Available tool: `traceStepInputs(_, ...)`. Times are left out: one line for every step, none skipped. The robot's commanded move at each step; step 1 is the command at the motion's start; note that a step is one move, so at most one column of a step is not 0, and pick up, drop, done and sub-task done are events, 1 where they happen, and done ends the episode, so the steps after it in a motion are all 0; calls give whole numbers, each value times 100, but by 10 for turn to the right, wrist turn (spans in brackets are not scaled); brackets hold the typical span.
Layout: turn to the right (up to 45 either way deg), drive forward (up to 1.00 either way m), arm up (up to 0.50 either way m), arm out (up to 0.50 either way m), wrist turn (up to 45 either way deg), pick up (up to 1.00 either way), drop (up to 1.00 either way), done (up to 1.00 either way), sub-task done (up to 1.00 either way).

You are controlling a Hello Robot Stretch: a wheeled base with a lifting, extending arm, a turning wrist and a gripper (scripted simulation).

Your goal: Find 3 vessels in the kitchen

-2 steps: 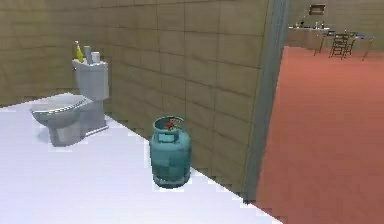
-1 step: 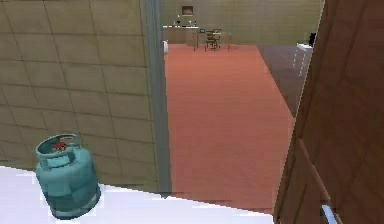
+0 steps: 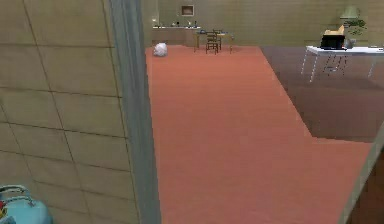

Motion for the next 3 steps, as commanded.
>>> traceStepInputs(300,0,0,0,0,0,0,0,0)
traceStepInputs(0,5,0,0,0,0,0,0,0)
traceStepInputs(-90,0,0,0,0,0,0,0,0)
